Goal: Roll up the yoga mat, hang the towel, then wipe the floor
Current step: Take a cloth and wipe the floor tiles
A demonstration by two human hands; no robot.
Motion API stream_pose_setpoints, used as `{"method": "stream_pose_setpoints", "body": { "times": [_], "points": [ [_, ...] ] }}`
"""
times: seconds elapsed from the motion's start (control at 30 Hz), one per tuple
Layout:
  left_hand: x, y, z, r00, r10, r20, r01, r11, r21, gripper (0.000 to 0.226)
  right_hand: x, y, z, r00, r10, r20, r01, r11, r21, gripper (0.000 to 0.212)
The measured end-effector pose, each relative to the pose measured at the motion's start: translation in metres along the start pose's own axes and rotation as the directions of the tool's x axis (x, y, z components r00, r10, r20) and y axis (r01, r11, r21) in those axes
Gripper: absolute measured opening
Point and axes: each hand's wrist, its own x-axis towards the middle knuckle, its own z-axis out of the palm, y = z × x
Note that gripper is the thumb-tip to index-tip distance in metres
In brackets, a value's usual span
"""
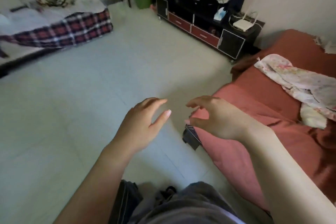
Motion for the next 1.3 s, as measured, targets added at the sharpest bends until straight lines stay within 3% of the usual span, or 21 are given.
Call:
{"method": "stream_pose_setpoints", "body": {
  "times": [0.23,0.37,0.8,1.03,1.3],
  "points": [
    [-0.021,-0.07,-0.044,0.953,-0.274,-0.126,0.276,0.961,-0.004,0.054,0.104,-0.056,0.038,0.957,-0.225,0.184,0.218,0.974,0.059,0.049],
    [-0.001,-0.103,-0.055,0.925,-0.359,-0.126,0.364,0.932,0.011,0.054,0.161,-0.058,0.049,0.941,-0.241,0.239,0.224,0.97,0.099,0.047],
    [0.225,-0.223,-0.11,0.925,-0.355,0.134,0.338,0.932,0.133,0.046,0.384,0.002,0.026,0.928,-0.077,0.364,0.07,0.997,0.033,0.047],
    [0.306,-0.273,-0.152,0.922,-0.381,0.063,0.374,0.922,0.096,0.047,0.488,-0.006,-0.009,0.942,-0.062,0.329,0.064,0.998,0.006,0.046],
    [0.364,-0.351,-0.186,0.904,-0.423,0.064,0.422,0.906,0.032,0.046,0.585,-0.025,0.0,0.925,-0.025,0.378,0.015,0.999,0.029,0.043]
  ]
}}
